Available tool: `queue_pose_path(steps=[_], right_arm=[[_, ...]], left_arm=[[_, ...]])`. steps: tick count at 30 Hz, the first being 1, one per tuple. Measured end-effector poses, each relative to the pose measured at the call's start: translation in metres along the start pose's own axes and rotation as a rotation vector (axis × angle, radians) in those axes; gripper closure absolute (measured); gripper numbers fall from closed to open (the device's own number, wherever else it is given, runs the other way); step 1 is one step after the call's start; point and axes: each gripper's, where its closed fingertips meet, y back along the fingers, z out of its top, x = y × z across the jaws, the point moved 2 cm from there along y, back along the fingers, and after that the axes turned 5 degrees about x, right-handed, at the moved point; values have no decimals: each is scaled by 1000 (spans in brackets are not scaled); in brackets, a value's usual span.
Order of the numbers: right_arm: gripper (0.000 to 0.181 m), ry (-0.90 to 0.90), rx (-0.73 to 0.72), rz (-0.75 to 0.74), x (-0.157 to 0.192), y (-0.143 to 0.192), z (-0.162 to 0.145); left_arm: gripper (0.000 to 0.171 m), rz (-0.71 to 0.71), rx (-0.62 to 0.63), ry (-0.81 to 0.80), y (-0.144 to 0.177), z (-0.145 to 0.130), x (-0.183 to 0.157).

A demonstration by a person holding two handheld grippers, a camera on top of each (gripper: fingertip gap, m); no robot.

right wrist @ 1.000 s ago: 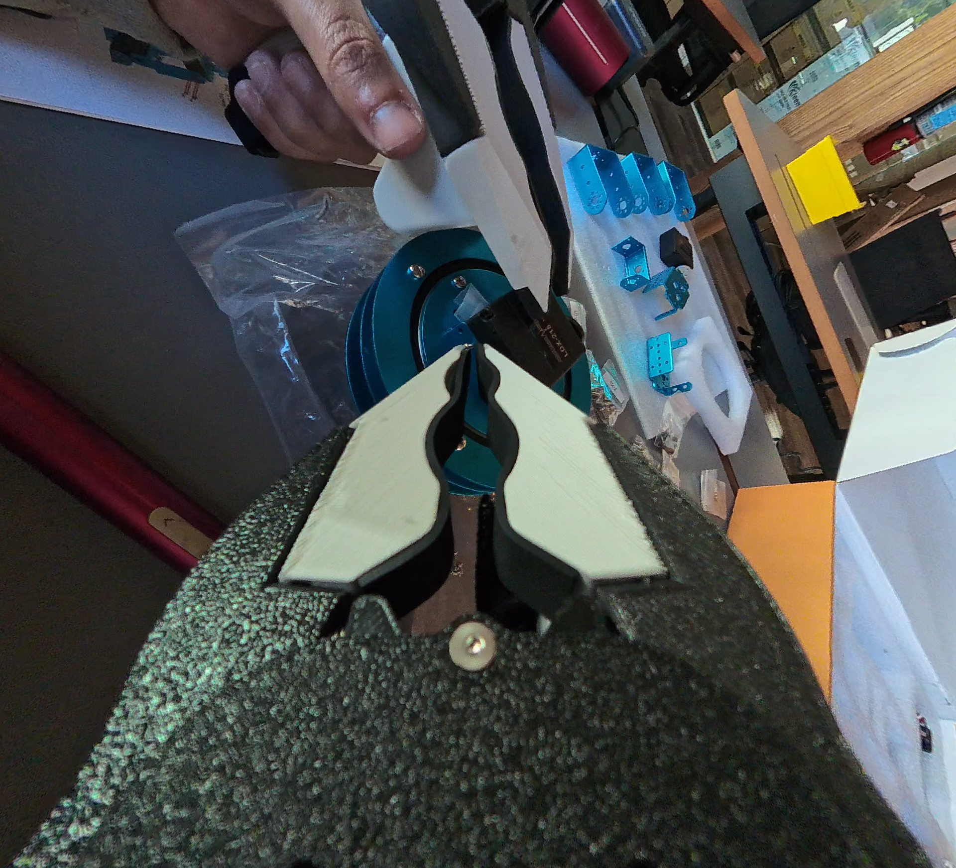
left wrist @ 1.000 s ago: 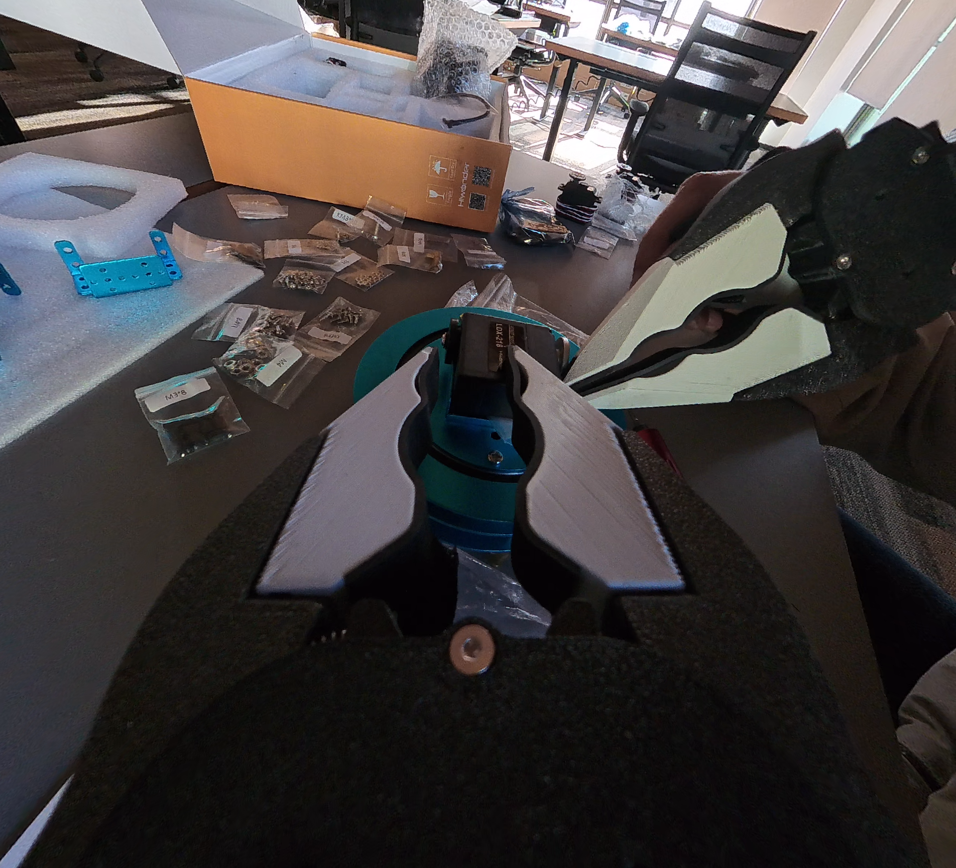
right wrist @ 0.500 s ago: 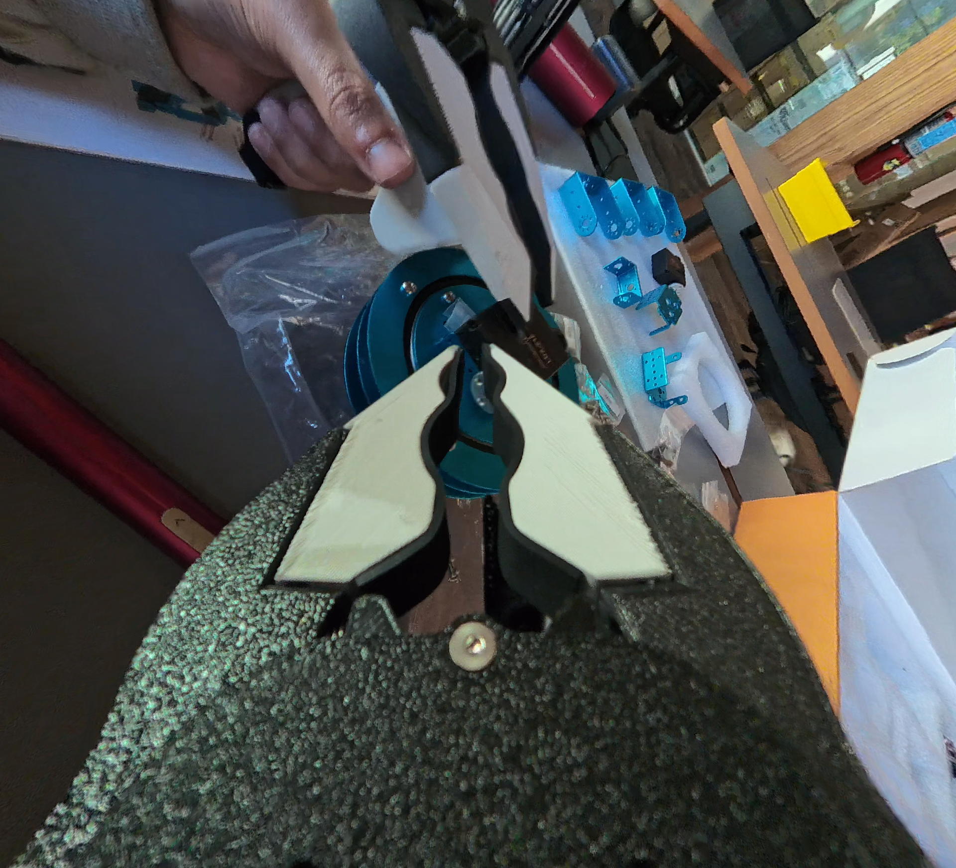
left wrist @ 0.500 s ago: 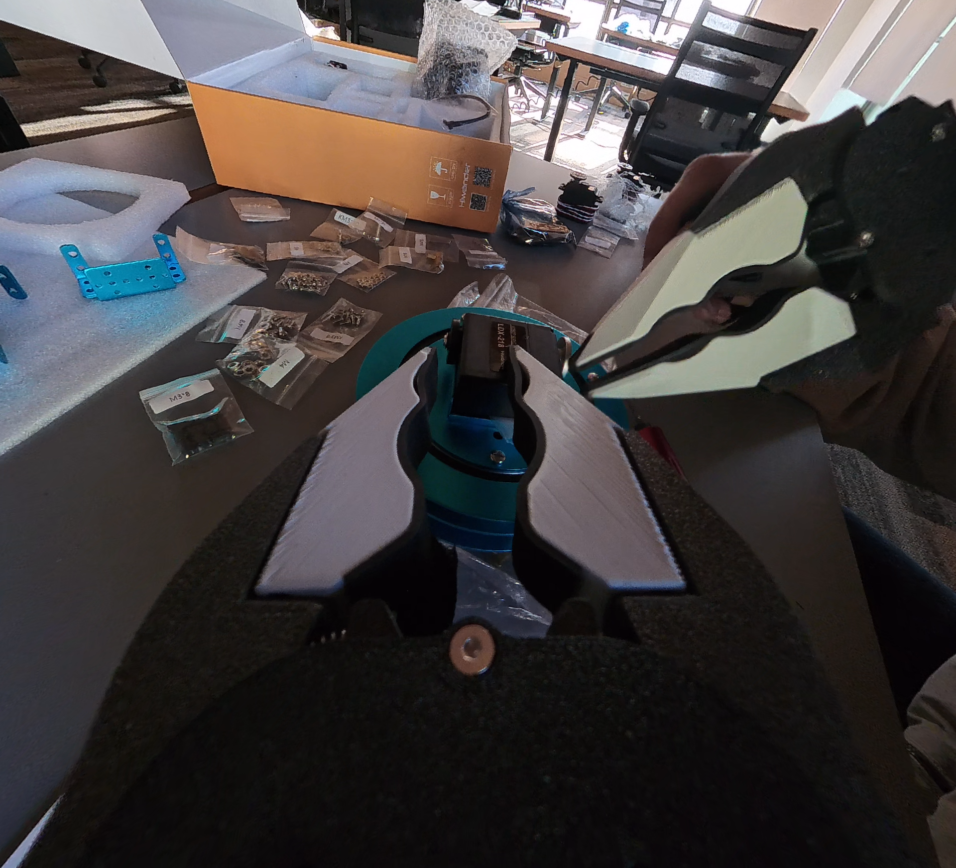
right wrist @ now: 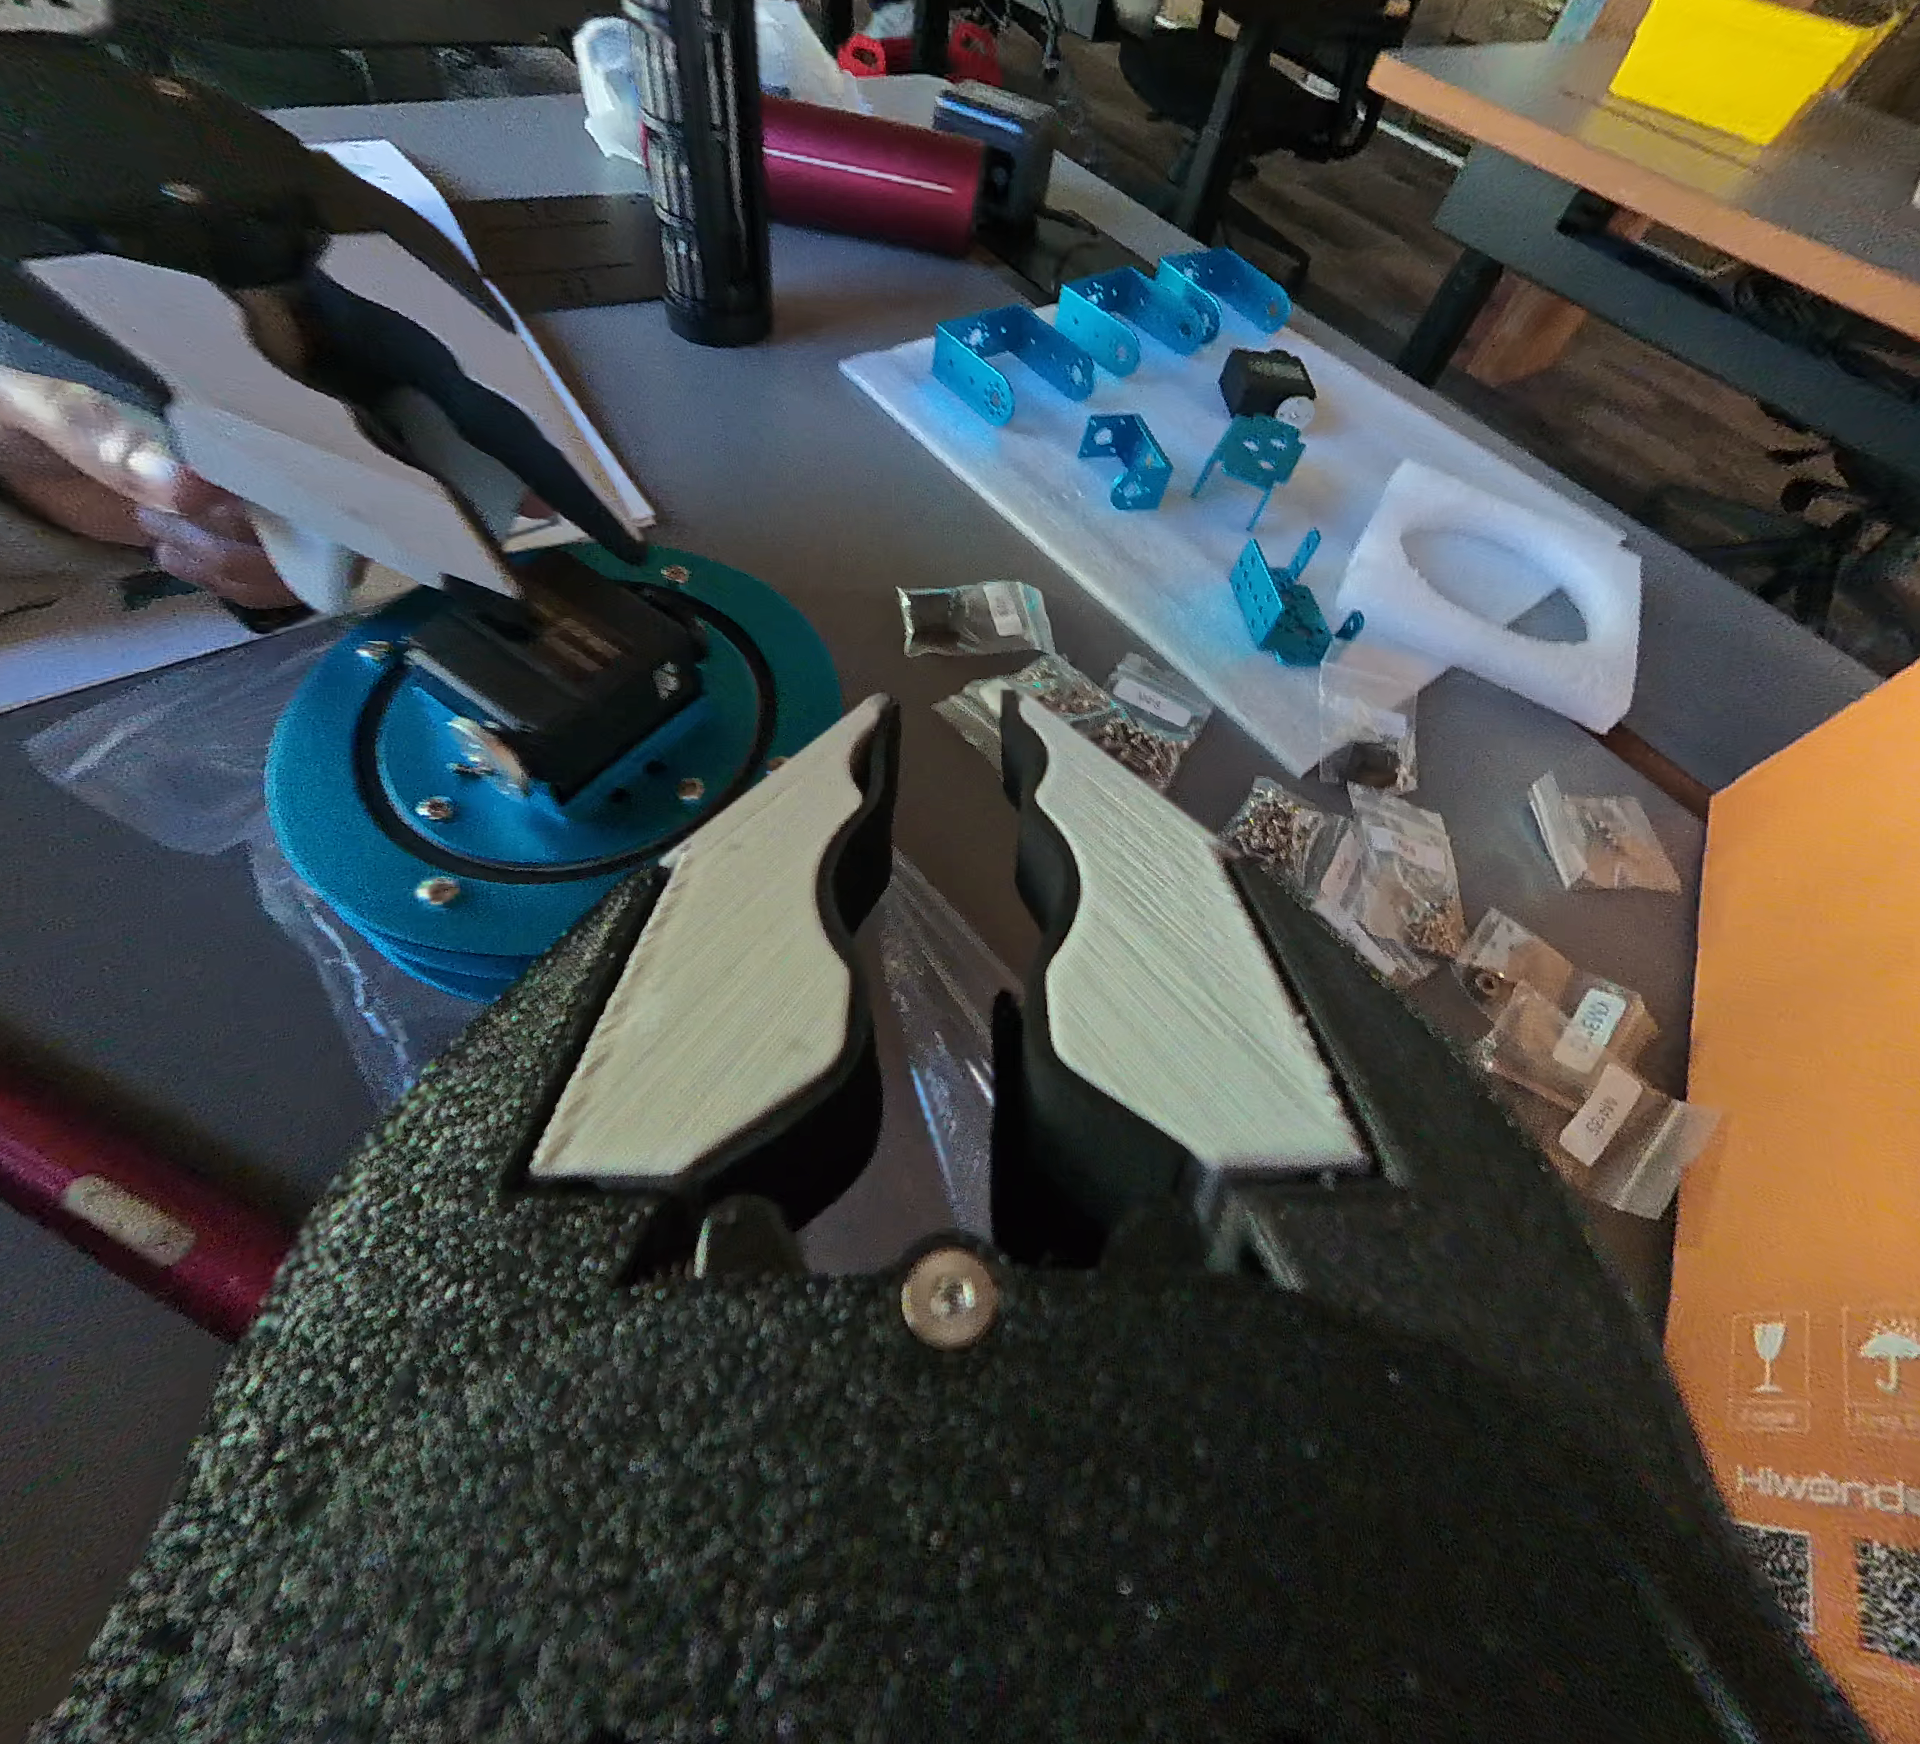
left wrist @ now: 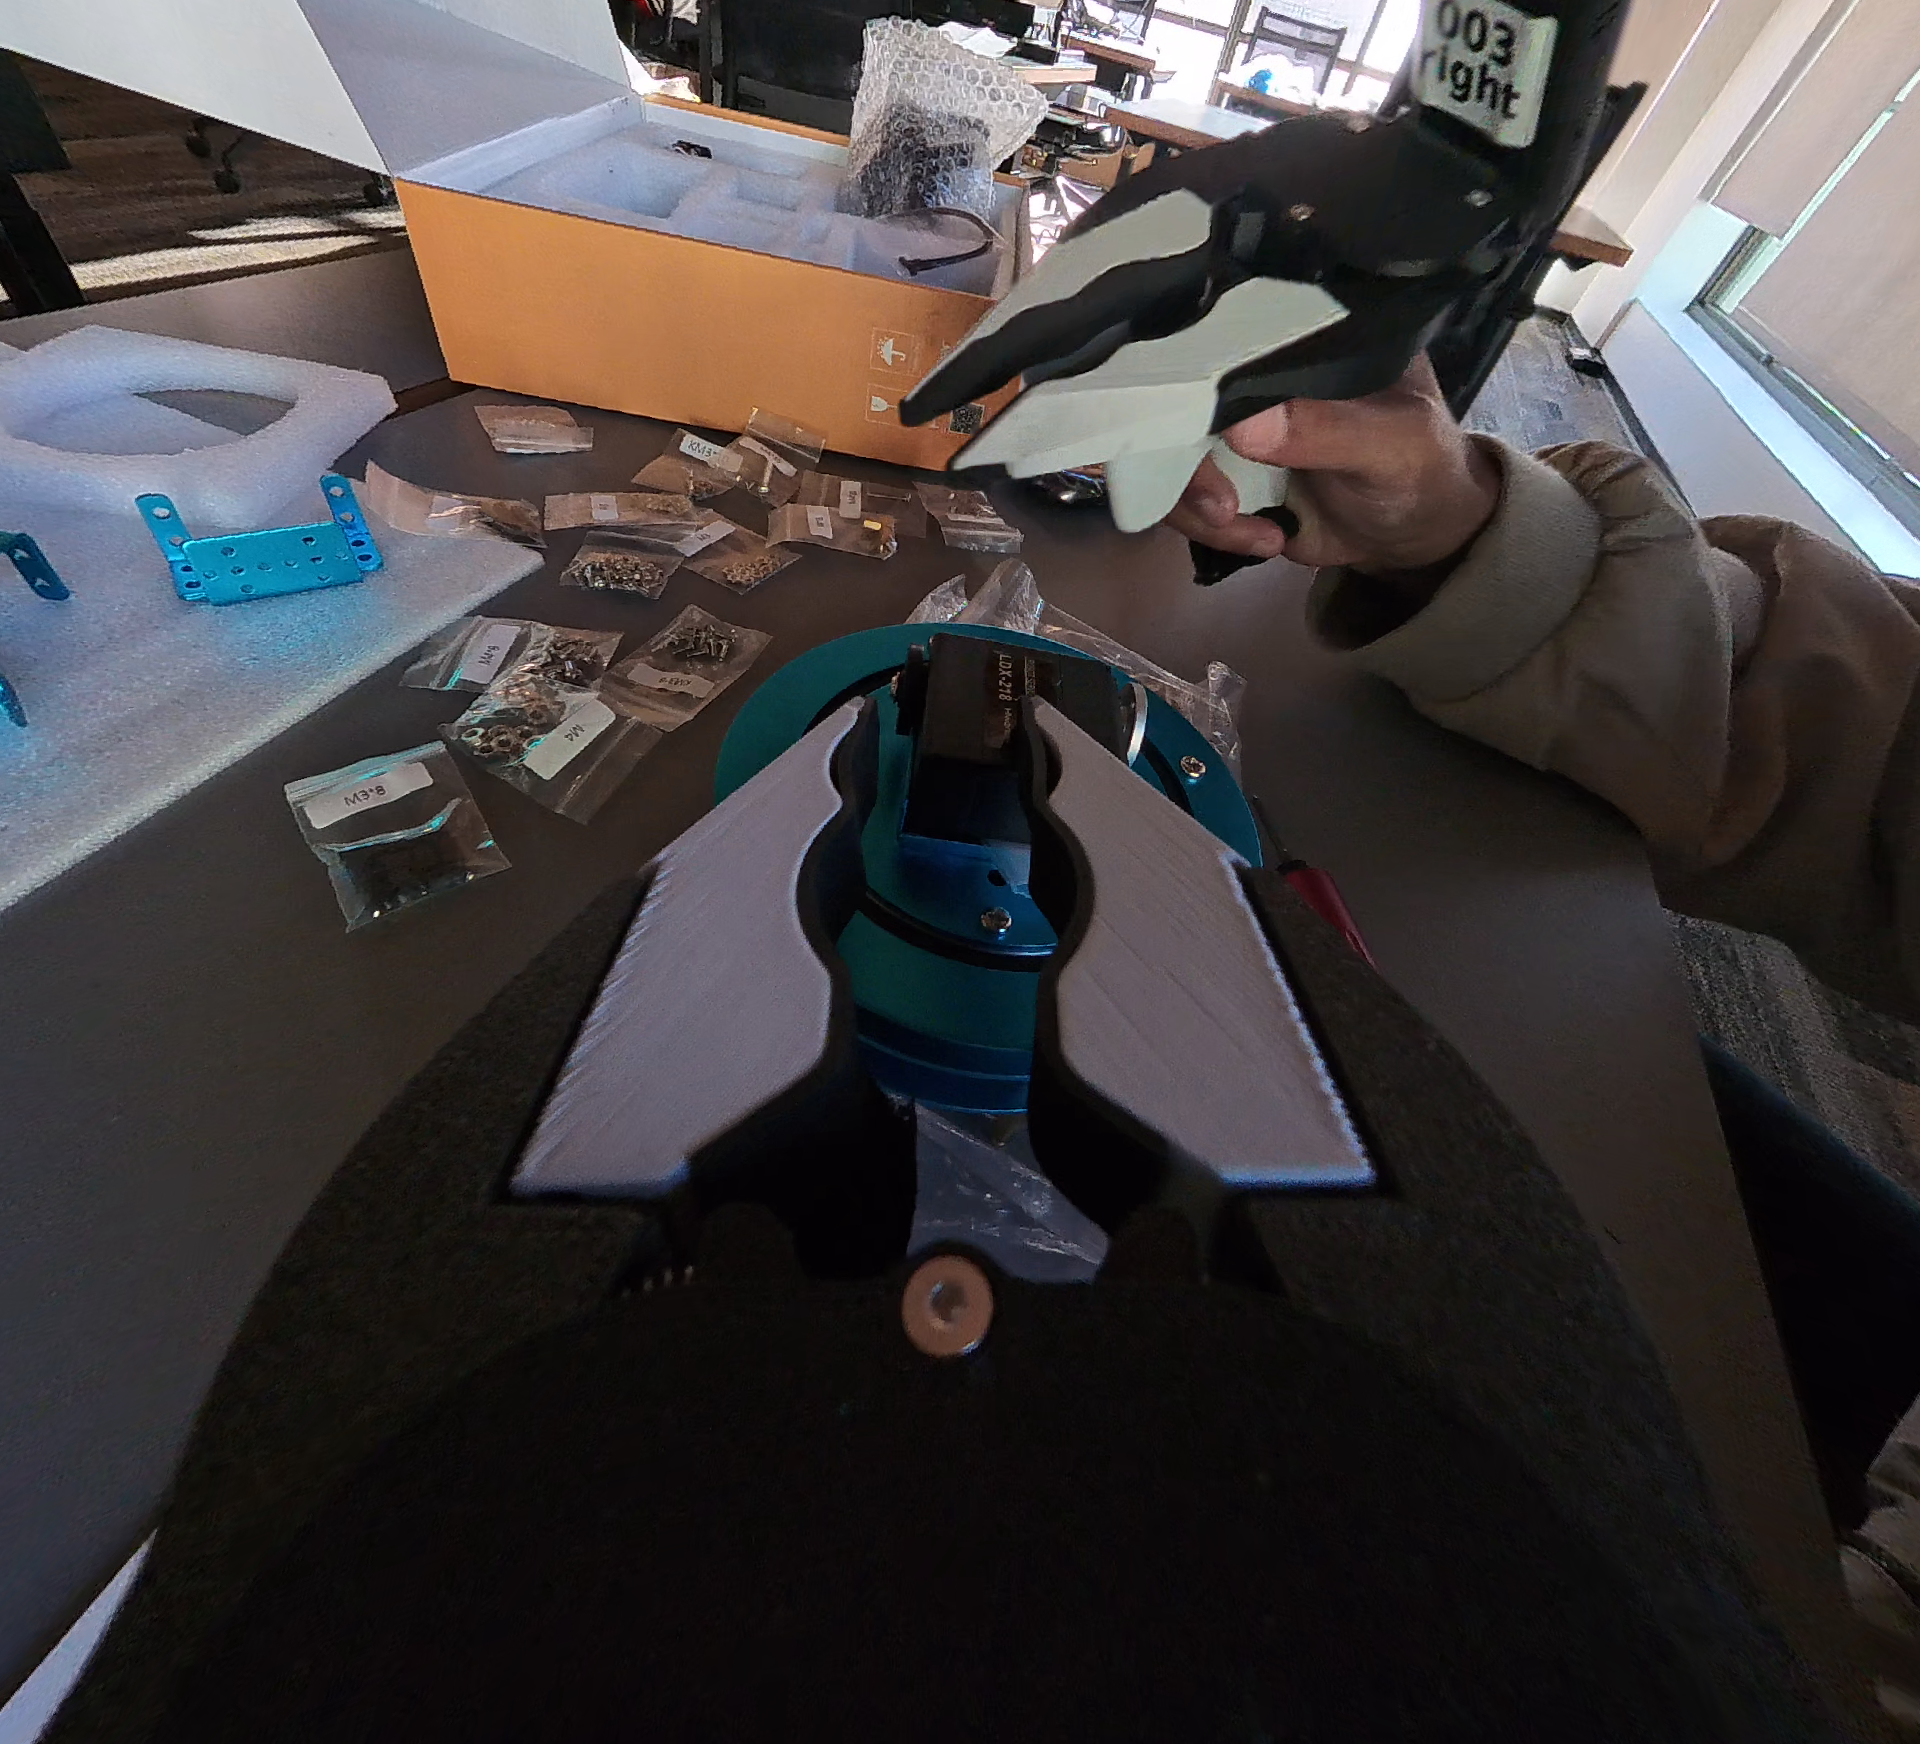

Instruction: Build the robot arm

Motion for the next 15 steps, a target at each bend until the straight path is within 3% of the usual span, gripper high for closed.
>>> queue_pose_path(steps=[9,12,15], right_arm=[[164,-33,-1,-25,-11,-6,-10],[160,-41,-44,-53,4,9,4],[145,-91,-81,-89,36,36,20]], left_arm=[[144,23,-69,-47,12,15,-3],[144,34,-109,-48,23,23,-1],[144,81,-117,-51,29,24,11]])
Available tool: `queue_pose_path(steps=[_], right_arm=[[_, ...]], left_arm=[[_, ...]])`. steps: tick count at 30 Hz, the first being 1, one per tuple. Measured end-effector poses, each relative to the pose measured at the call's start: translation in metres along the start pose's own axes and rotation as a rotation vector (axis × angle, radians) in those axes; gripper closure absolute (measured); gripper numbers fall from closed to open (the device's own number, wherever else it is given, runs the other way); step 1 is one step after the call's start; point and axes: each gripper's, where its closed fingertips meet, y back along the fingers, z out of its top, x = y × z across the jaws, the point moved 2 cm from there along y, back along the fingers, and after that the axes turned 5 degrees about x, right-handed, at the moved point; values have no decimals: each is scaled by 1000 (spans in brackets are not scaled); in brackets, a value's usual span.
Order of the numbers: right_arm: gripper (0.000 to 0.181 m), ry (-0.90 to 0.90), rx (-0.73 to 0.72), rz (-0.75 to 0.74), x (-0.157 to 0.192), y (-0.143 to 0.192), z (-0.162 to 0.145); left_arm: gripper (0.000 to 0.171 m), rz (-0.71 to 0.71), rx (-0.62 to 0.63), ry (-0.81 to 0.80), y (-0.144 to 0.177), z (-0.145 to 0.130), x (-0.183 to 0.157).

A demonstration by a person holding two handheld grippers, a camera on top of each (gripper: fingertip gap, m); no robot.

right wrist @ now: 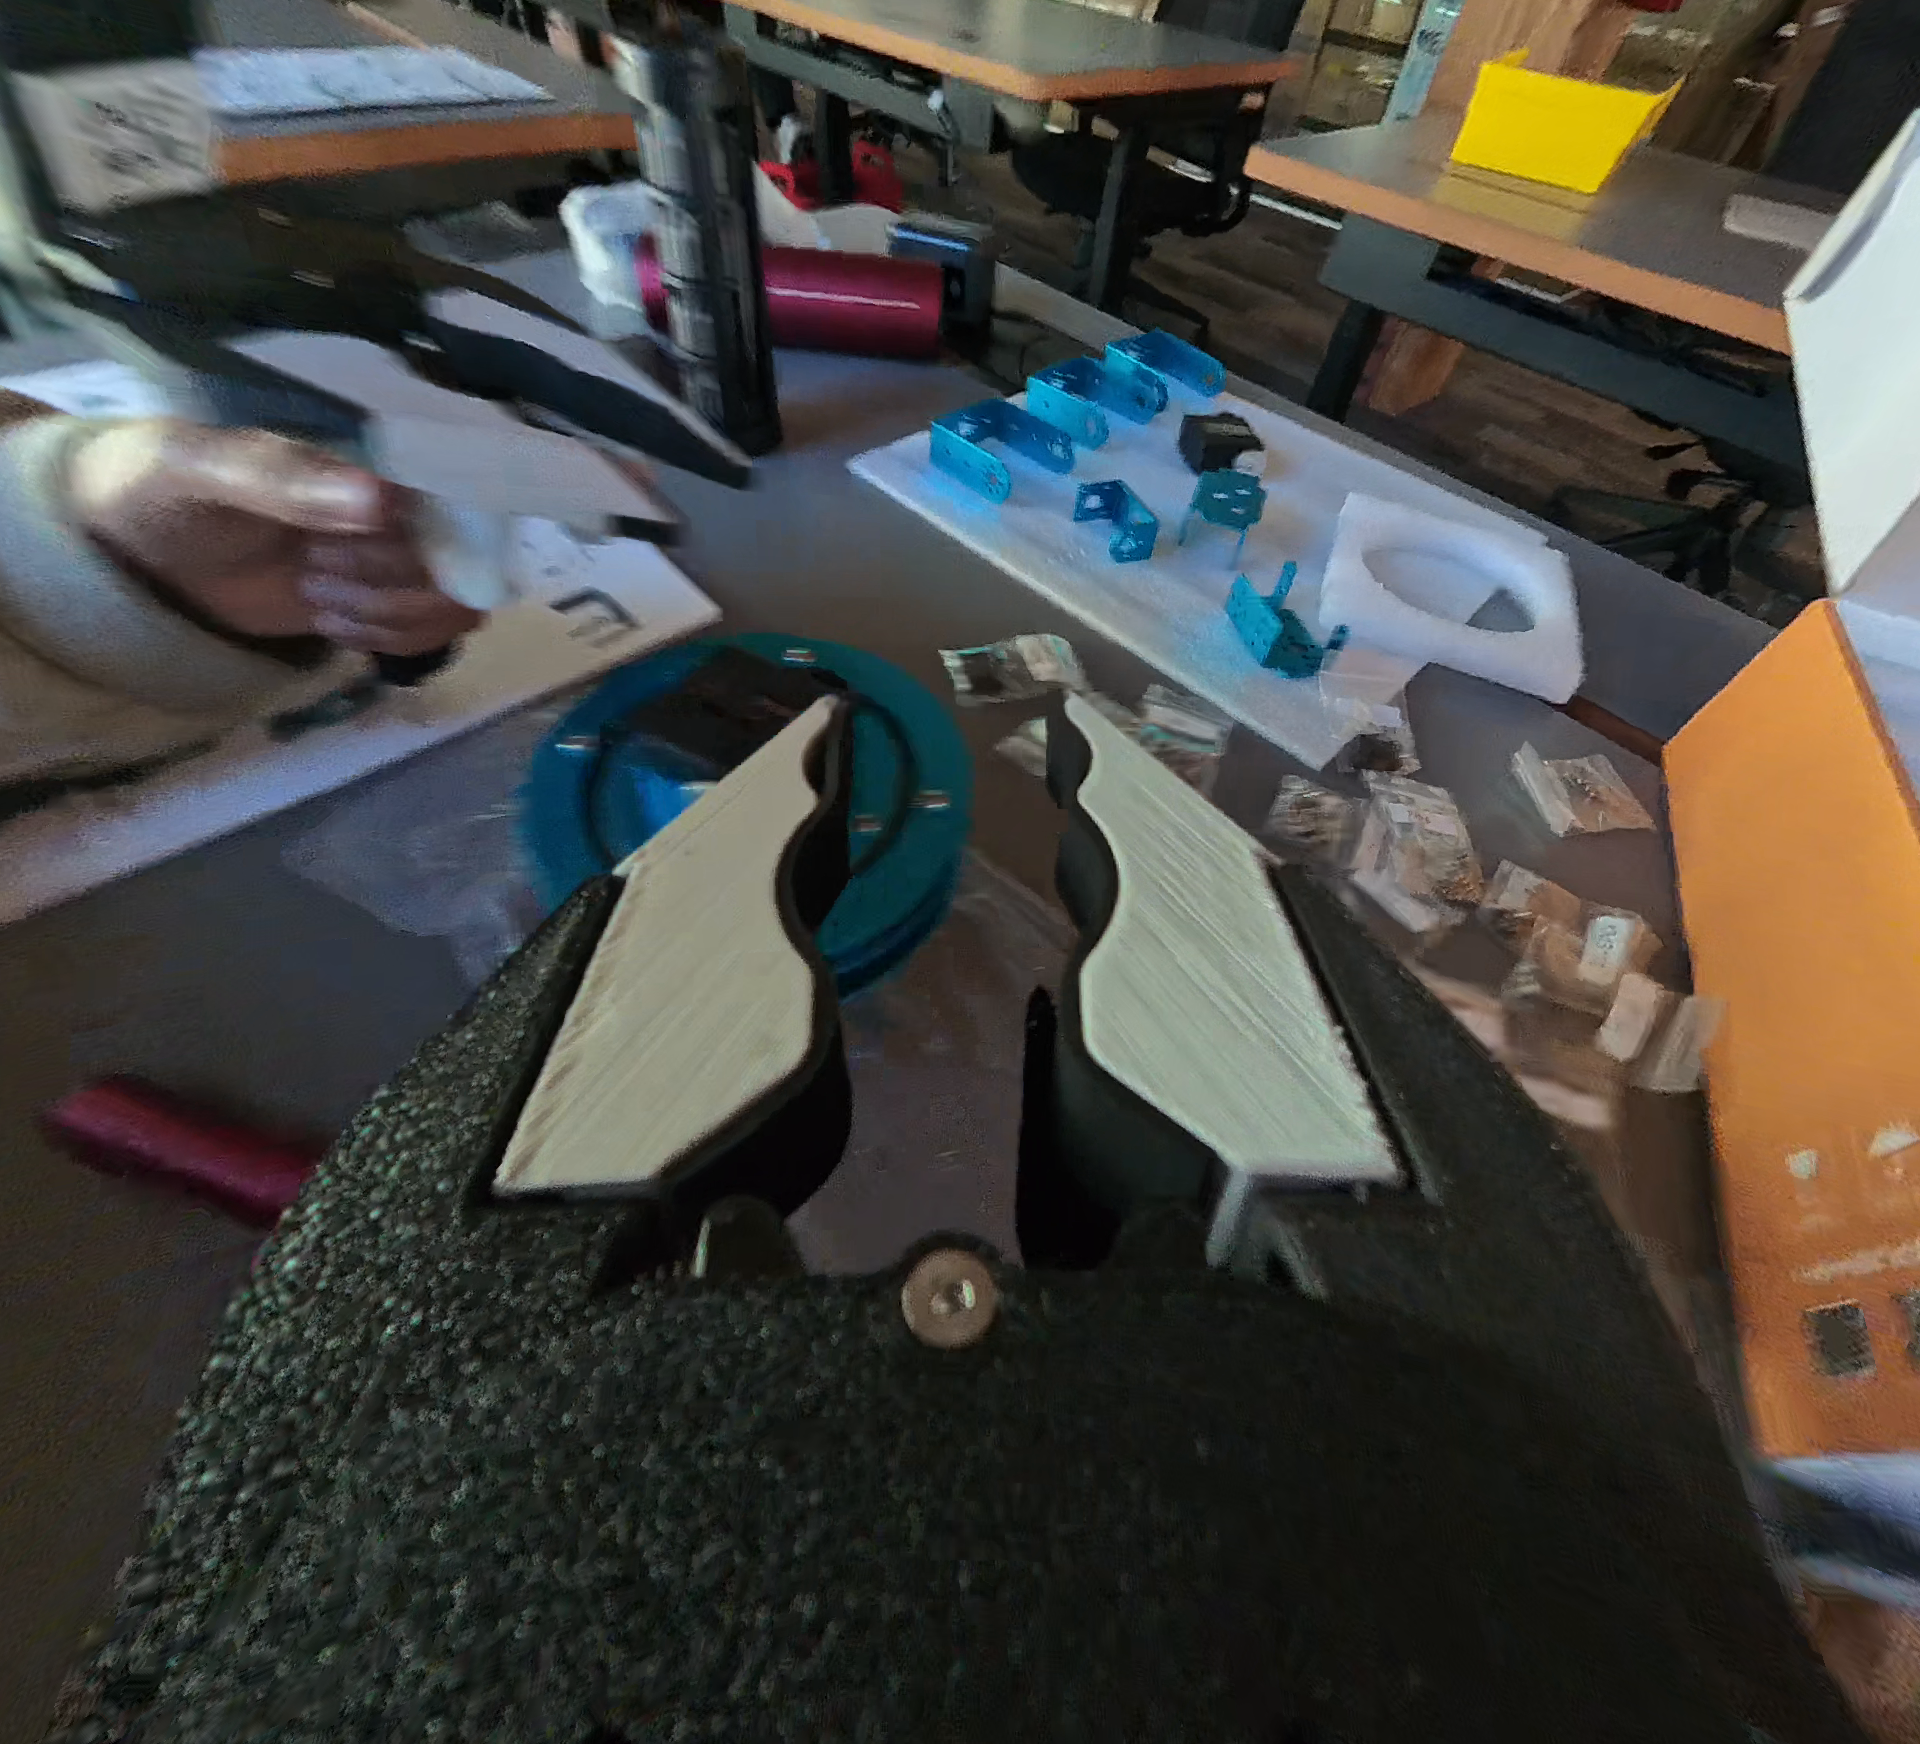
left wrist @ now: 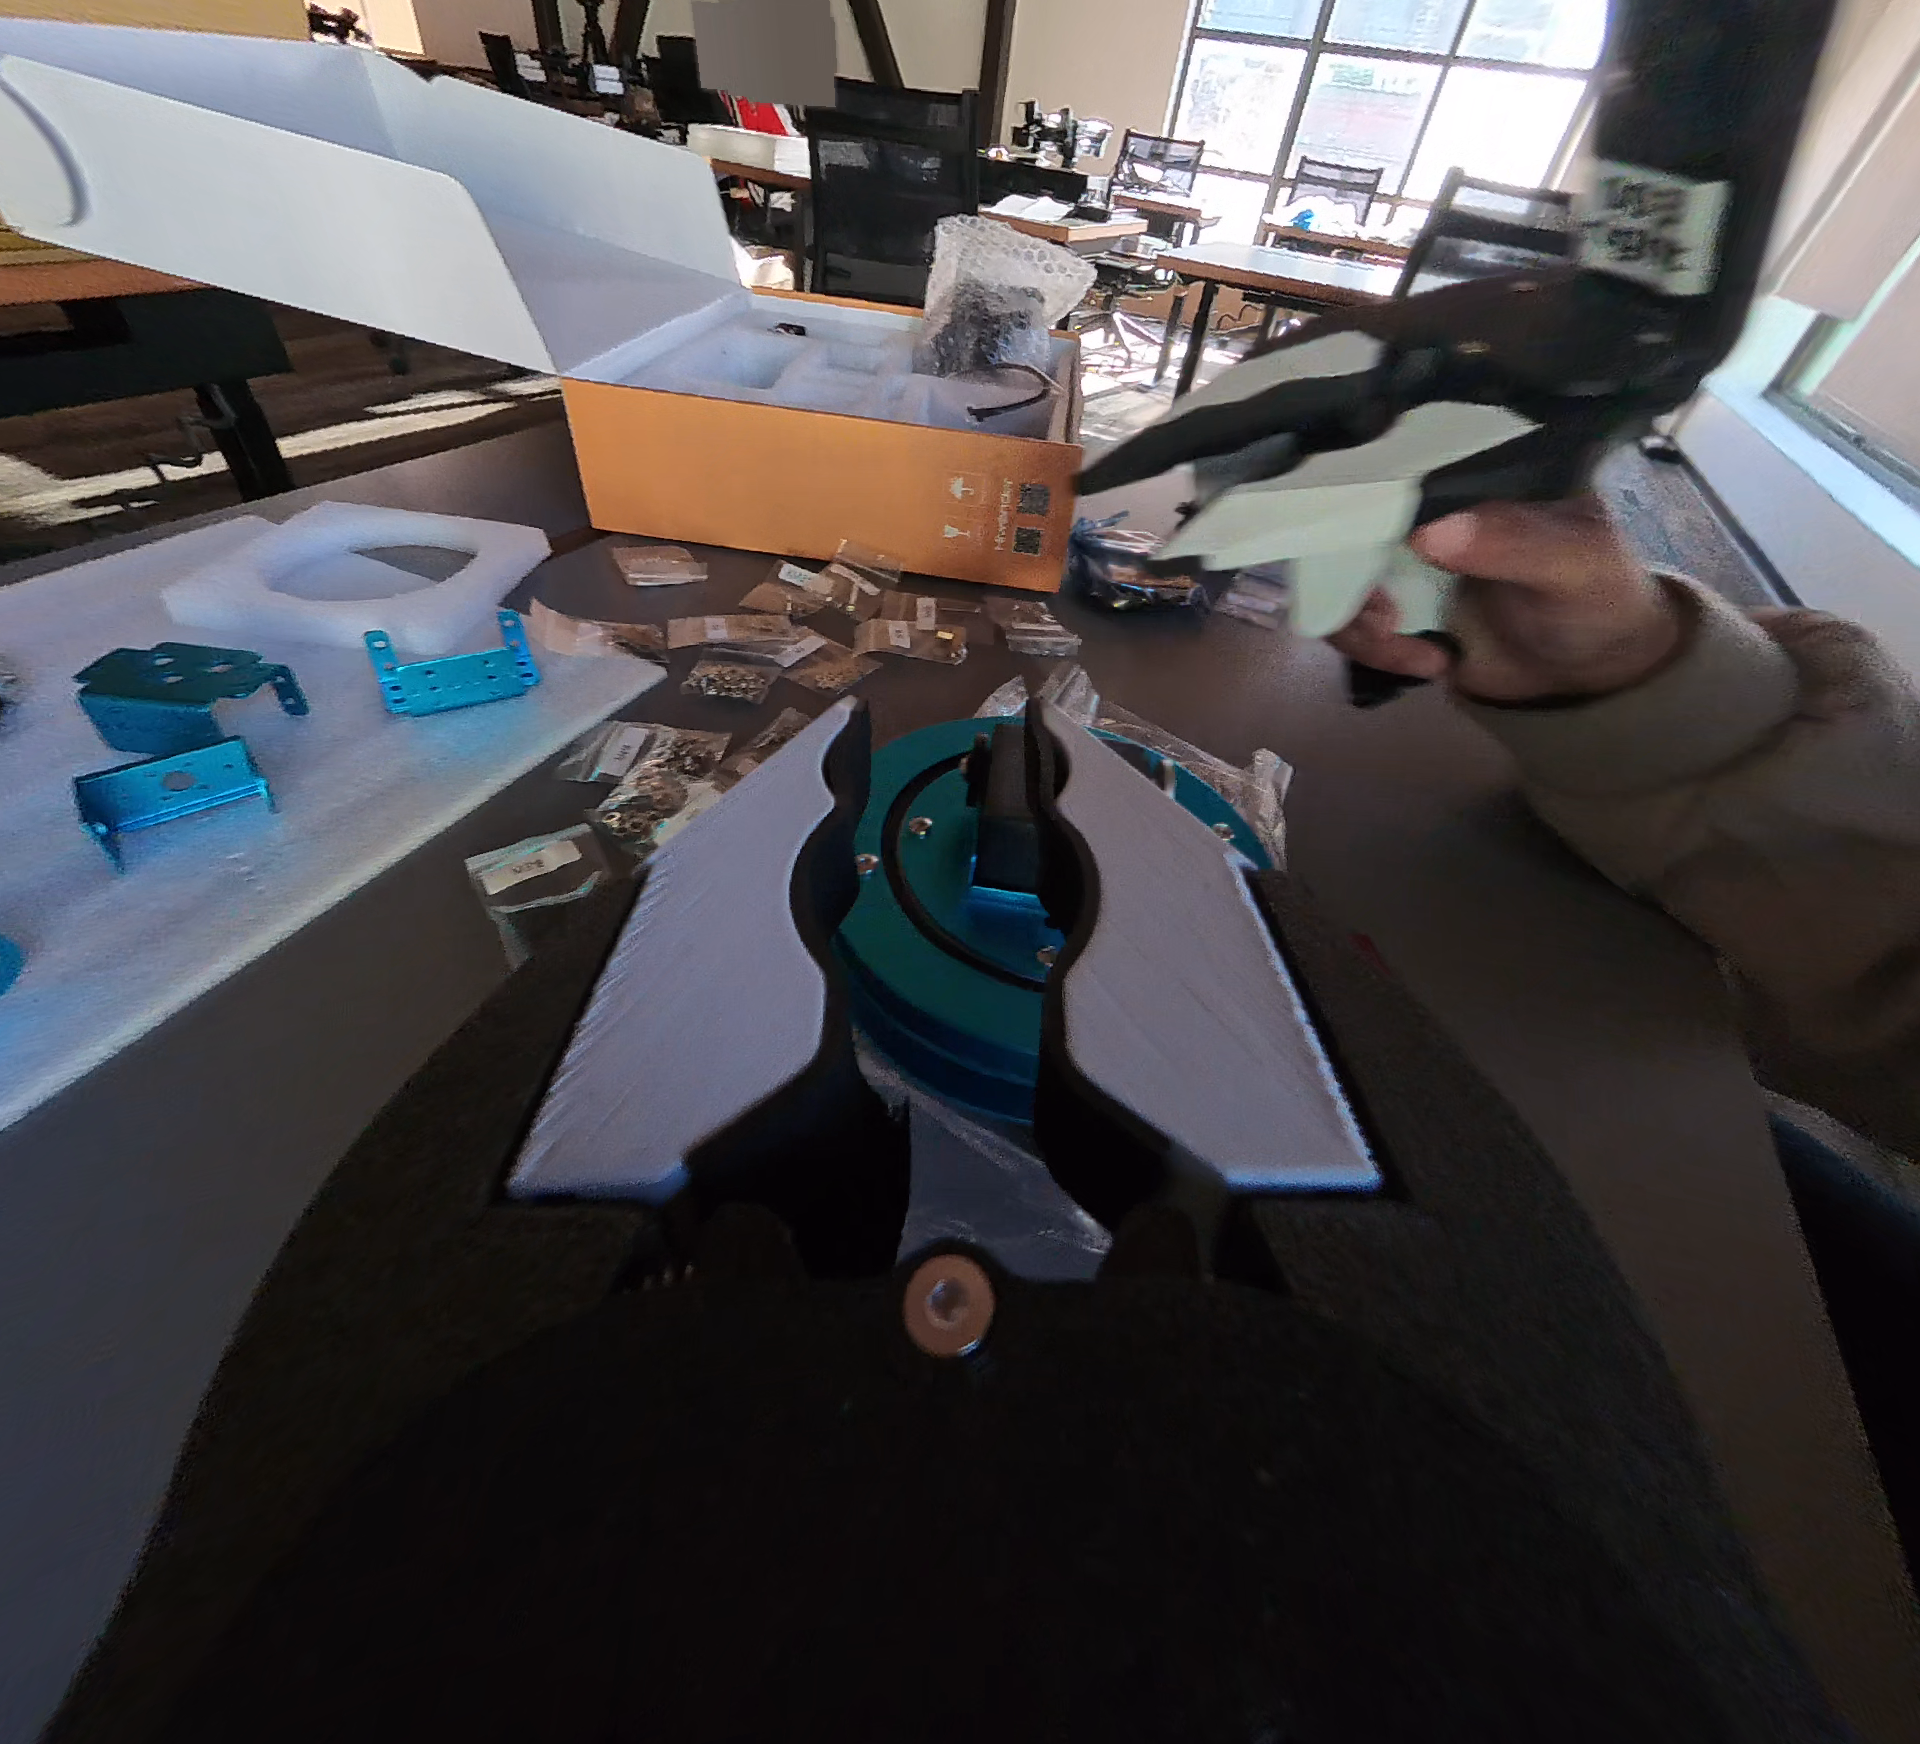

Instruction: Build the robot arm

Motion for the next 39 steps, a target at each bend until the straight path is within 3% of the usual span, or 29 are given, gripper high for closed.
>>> queue_pose_path(steps=[4,8,16,21,32,35,37,39], right_arm=[[116,-15,44,89,75,19,-14],[109,115,120,46,110,-2,-30],[101,318,299,-120,120,-36,-50],[100,320,359,-163,112,-42,-53],[102,281,359,-143,111,-44,-57],[113,241,309,-70,123,-42,-49],[113,256,311,-104,120,-39,-48],[123,265,299,-126,117,-37,-46]], left_arm=[[143,44,44,25,-1,-10,15],[143,18,100,106,-5,-21,17],[142,8,211,163,-11,-44,23],[140,0,254,170,-12,-51,25],[136,-26,255,202,-12,-53,27],[136,-22,256,193,-12,-53,27],[136,-20,256,190,-12,-53,27],[136,-19,256,190,-12,-53,27]])
